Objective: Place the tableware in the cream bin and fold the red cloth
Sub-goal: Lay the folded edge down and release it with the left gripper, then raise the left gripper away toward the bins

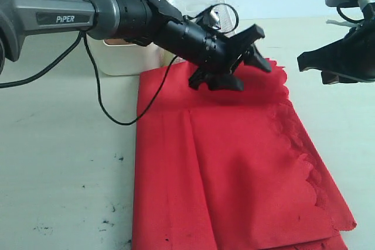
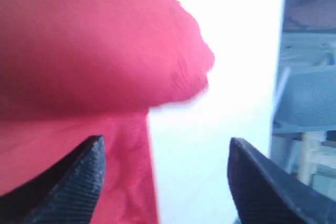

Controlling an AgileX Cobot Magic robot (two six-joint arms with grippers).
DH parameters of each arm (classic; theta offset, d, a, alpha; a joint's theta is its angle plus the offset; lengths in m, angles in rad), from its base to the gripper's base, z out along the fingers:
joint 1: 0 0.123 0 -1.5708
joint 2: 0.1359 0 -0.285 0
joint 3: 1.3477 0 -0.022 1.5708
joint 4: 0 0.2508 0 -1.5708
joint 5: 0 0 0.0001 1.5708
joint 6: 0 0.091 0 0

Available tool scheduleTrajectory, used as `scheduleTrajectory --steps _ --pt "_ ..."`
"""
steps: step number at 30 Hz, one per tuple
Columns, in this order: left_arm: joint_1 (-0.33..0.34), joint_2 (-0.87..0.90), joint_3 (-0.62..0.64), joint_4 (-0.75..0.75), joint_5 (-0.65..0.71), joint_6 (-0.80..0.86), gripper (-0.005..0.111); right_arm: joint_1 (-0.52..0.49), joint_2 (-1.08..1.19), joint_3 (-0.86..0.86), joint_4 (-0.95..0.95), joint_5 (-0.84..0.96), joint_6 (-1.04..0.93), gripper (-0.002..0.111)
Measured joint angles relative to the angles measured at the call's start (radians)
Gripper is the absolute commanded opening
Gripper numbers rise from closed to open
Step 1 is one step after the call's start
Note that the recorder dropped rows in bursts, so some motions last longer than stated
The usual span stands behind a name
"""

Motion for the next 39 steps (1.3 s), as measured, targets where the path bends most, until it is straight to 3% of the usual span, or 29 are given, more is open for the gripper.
scheduleTrajectory --steps 4,6,9,14,18,23,29,39 --pt "0.026 0.0 0.0 -0.302 0.021 0.21 0.064 0.0 0.0 0.0 0.006 0.0 0.0 0.0" --pt "0.053 0.0 0.0 -0.367 0.057 0.259 0.064 0.0 0.0 0.0 0.006 0.0 -0.002 0.0" --pt "0.1 0.0 0.0 -0.38 0.141 0.29 0.056 0.0 0.0 0.0 0.015 0.0 -0.012 0.0" --pt "0.15 -0.024 0.0 -0.292 0.277 0.297 0.03 0.0 0.009 0.0 0.053 -0.002 -0.052 0.0" --pt "0.161 -0.065 0.0 -0.141 0.393 0.277 0.0 0.0 0.073 0.0 0.202 -0.002 -0.19 0.0" --pt "0.163 -0.166 0.0 0.294 0.452 0.132 0.0 0.0 0.157 0.0 0.386 0.006 -0.402 0.0" --pt "0.164 -0.302 0.0 0.765 0.493 -0.038 0.0 0.0 0.167 0.0 0.401 0.014 -0.436 0.0" --pt "0.166 -0.539 0.111 0.998 0.495 -0.077 0.0 0.0 0.167 0.019 0.414 0.034 -0.457 0.0"
